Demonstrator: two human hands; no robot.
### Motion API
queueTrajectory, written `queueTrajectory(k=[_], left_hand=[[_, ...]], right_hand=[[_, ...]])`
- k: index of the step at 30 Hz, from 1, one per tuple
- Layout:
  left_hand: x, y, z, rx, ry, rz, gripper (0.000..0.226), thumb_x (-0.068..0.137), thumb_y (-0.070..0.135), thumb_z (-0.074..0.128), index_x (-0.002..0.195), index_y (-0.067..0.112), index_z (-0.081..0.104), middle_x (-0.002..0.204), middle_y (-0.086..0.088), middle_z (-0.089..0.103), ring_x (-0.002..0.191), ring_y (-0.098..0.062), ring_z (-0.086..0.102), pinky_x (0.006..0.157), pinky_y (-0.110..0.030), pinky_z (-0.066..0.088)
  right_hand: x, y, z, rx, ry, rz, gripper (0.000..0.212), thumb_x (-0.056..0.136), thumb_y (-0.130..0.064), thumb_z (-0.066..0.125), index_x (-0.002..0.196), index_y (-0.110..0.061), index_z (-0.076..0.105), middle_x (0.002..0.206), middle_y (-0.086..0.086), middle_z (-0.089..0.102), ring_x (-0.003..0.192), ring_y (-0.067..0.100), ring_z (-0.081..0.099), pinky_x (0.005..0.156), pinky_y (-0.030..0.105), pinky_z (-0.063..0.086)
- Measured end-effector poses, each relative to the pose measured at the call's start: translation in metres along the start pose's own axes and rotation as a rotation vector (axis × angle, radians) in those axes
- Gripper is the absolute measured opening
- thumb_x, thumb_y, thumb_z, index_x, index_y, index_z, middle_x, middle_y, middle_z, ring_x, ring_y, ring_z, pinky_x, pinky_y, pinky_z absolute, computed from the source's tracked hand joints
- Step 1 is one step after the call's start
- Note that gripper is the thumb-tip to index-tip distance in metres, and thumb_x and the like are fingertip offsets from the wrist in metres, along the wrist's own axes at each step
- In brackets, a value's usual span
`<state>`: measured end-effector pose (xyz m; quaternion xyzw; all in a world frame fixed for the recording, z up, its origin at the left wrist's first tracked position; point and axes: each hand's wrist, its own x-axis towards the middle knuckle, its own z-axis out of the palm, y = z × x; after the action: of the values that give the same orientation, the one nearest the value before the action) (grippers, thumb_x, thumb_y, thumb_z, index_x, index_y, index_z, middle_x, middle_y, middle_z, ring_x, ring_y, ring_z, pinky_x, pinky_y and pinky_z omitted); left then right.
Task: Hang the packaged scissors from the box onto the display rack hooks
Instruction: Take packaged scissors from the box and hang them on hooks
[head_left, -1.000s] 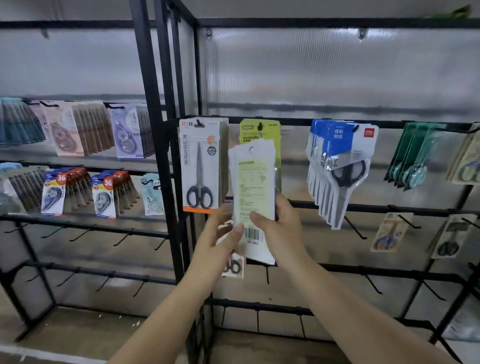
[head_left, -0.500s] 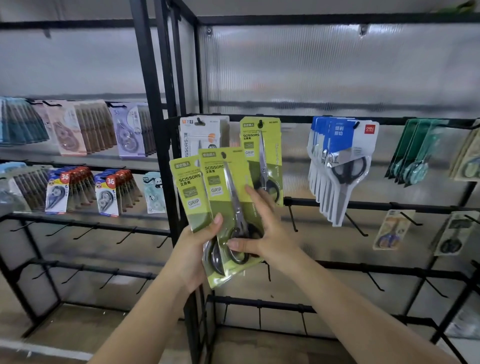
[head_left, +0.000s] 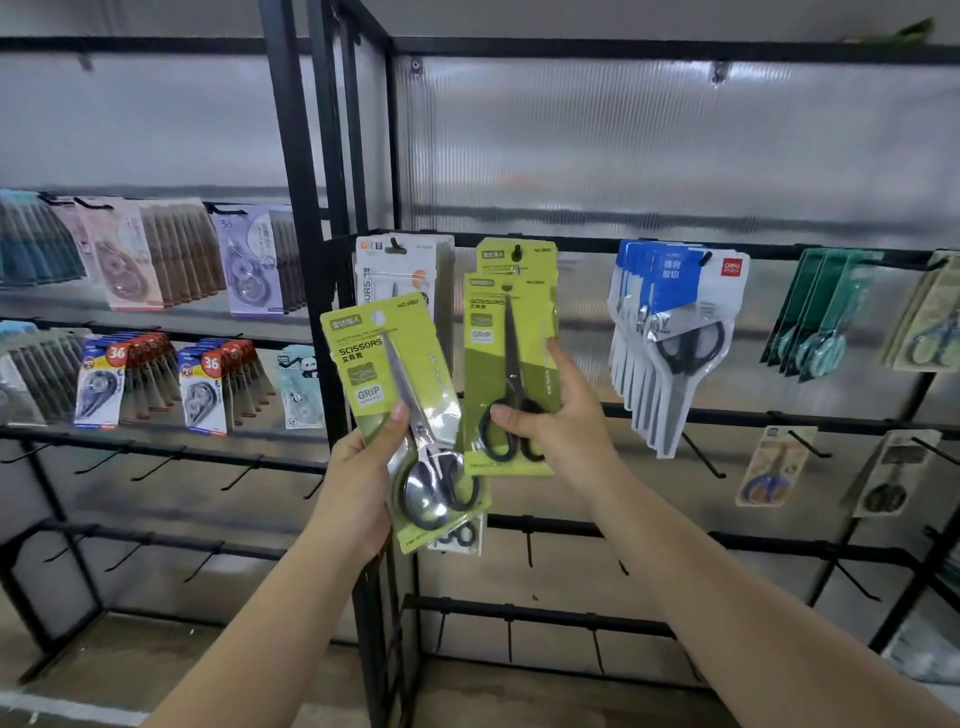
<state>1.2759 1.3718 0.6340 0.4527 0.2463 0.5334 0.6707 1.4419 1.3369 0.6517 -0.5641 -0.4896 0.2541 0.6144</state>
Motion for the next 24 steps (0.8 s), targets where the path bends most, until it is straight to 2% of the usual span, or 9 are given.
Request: queueTrajectory(k=[2, 5, 8, 10, 11, 15, 18, 22, 24], left_hand=[[-0.001, -0.002, -0.002, 0.013, 0.003, -0.013, 0.019, 0.094, 0.02, 0.05, 0.099, 0.009, 0.065, 0.088, -0.007, 0.075, 0.075, -0.021, 0.072, 0.057, -0.029, 0.058], [-0.002, -0.006, 0.003, 0.015, -0.012, -0.044, 0.017, 0.095, 0.017, 0.049, 0.092, 0.01, 0.063, 0.075, -0.004, 0.074, 0.063, -0.017, 0.071, 0.049, -0.024, 0.054], [-0.001, -0.01, 0.009, 0.05, -0.045, -0.062, 0.018, 0.095, 0.018, 0.049, 0.091, 0.011, 0.065, 0.081, -0.007, 0.074, 0.071, -0.022, 0.072, 0.059, -0.034, 0.058], [0.001, -0.013, 0.011, 0.092, -0.054, -0.072, 0.018, 0.094, 0.021, 0.051, 0.092, 0.012, 0.066, 0.086, -0.008, 0.075, 0.076, -0.025, 0.072, 0.071, -0.041, 0.056], [0.002, -0.014, 0.011, 0.107, -0.054, -0.078, 0.018, 0.094, 0.022, 0.051, 0.093, 0.012, 0.066, 0.087, -0.008, 0.075, 0.076, -0.024, 0.072, 0.072, -0.04, 0.056], [0.003, -0.016, 0.012, 0.107, -0.061, -0.098, 0.019, 0.094, 0.021, 0.051, 0.097, 0.009, 0.065, 0.088, -0.008, 0.075, 0.074, -0.022, 0.072, 0.056, -0.033, 0.058], [0.004, -0.015, 0.012, 0.083, -0.066, -0.101, 0.019, 0.096, 0.019, 0.048, 0.095, 0.01, 0.065, 0.083, -0.007, 0.075, 0.07, -0.021, 0.072, 0.051, -0.029, 0.056], [0.006, -0.015, 0.011, 0.087, -0.051, -0.095, 0.019, 0.095, 0.022, 0.05, 0.095, 0.012, 0.066, 0.085, -0.007, 0.075, 0.072, -0.022, 0.072, 0.055, -0.034, 0.058], [0.009, -0.016, 0.01, 0.096, -0.035, -0.087, 0.019, 0.094, 0.022, 0.051, 0.094, 0.012, 0.066, 0.086, -0.007, 0.075, 0.074, -0.022, 0.072, 0.058, -0.034, 0.059]], right_hand=[[0.007, -0.007, -0.005, -0.047, 0.039, -0.02, 0.096, 0.073, -0.01, 0.078, 0.148, -0.033, 0.022, 0.154, -0.006, 0.026, 0.14, 0.017, 0.025, 0.112, 0.04, 0.024], [0.015, -0.015, -0.007, -0.1, 0.037, -0.062, 0.095, 0.076, -0.008, 0.076, 0.149, -0.032, 0.019, 0.153, -0.007, 0.028, 0.131, 0.008, 0.029, 0.107, 0.029, 0.025], [0.024, -0.019, -0.007, -0.142, 0.044, -0.084, 0.095, 0.077, -0.008, 0.075, 0.149, -0.03, 0.018, 0.152, -0.007, 0.029, 0.122, 0.002, 0.033, 0.096, 0.018, 0.025], [0.029, -0.02, -0.006, -0.135, 0.057, -0.083, 0.095, 0.077, -0.008, 0.076, 0.149, -0.029, 0.018, 0.152, -0.006, 0.03, 0.126, 0.006, 0.035, 0.099, 0.02, 0.028], [0.031, -0.02, -0.005, -0.138, 0.062, -0.077, 0.095, 0.076, -0.009, 0.076, 0.149, -0.028, 0.018, 0.152, -0.005, 0.031, 0.131, 0.011, 0.035, 0.103, 0.024, 0.028], [0.04, -0.014, -0.004, -0.134, 0.081, -0.041, 0.097, 0.075, -0.012, 0.077, 0.15, -0.03, 0.018, 0.151, -0.003, 0.032, 0.137, 0.021, 0.031, 0.11, 0.038, 0.029], [0.045, -0.011, -0.005, -0.117, 0.097, 0.001, 0.098, 0.075, -0.012, 0.078, 0.149, -0.032, 0.018, 0.151, -0.002, 0.033, 0.138, 0.022, 0.031, 0.111, 0.041, 0.03], [0.044, -0.001, -0.005, -0.101, 0.086, -0.01, 0.093, 0.077, -0.012, 0.076, 0.149, -0.029, 0.022, 0.146, -0.006, 0.039, 0.132, 0.017, 0.038, 0.11, 0.035, 0.032], [0.041, 0.007, -0.007, -0.159, 0.117, 0.011, 0.081, 0.079, -0.008, 0.074, 0.146, -0.027, 0.032, 0.132, -0.004, 0.043, 0.121, 0.015, 0.043, 0.097, 0.023, 0.036]])
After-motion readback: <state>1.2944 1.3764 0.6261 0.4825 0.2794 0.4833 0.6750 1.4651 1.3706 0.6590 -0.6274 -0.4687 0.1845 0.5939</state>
